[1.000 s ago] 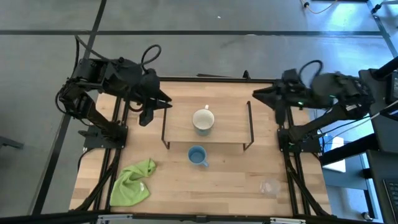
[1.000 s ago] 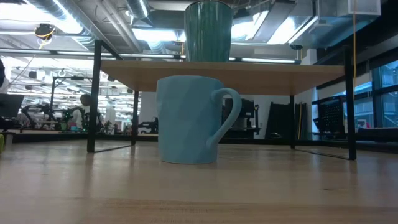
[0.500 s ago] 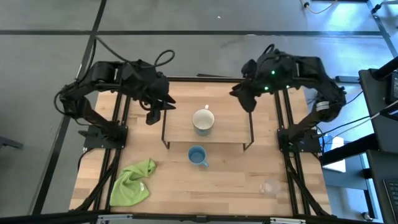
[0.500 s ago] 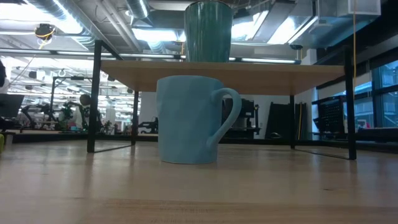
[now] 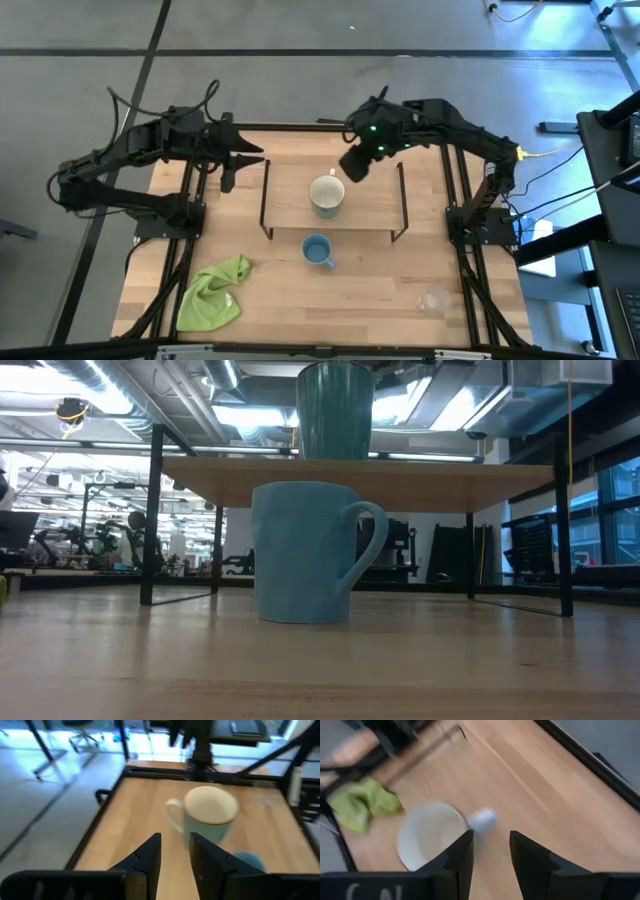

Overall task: Stack small to large cups/mugs on shelf
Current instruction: Put the light blue mug on the shelf

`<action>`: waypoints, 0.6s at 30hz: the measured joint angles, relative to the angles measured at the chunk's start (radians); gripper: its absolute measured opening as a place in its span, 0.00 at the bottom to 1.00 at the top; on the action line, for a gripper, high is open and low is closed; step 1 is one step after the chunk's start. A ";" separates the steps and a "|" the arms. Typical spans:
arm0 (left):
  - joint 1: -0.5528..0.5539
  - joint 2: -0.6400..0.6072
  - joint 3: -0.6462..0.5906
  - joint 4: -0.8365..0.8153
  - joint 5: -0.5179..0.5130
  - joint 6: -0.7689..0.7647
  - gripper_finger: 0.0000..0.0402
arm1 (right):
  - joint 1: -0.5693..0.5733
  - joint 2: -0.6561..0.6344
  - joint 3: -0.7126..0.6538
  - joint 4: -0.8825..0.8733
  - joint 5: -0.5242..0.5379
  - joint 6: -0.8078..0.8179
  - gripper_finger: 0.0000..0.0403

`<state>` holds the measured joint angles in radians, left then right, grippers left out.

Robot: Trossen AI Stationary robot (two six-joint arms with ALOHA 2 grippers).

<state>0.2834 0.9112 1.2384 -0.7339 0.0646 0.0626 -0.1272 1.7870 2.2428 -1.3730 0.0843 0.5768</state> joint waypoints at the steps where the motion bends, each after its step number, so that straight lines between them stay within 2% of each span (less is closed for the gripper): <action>1: 0.027 -0.020 -0.038 0.029 0.010 0.009 0.24 | 0.000 0.010 0.002 0.023 0.000 0.028 0.32; 5: 0.147 -0.061 -0.118 0.081 0.085 0.020 0.24 | -0.001 0.065 -0.001 -0.010 -0.001 0.155 0.32; 11: 0.304 -0.055 -0.129 0.086 0.206 0.119 0.24 | -0.001 0.078 0.000 -0.060 0.000 0.249 0.32; 18: 0.459 0.012 -0.129 0.073 0.432 0.173 0.24 | 0.023 0.069 0.001 -0.100 0.000 0.347 0.32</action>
<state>0.7424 0.9231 1.1099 -0.6609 0.4971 0.2354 -0.1046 1.8558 2.2436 -1.4729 0.0845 0.9242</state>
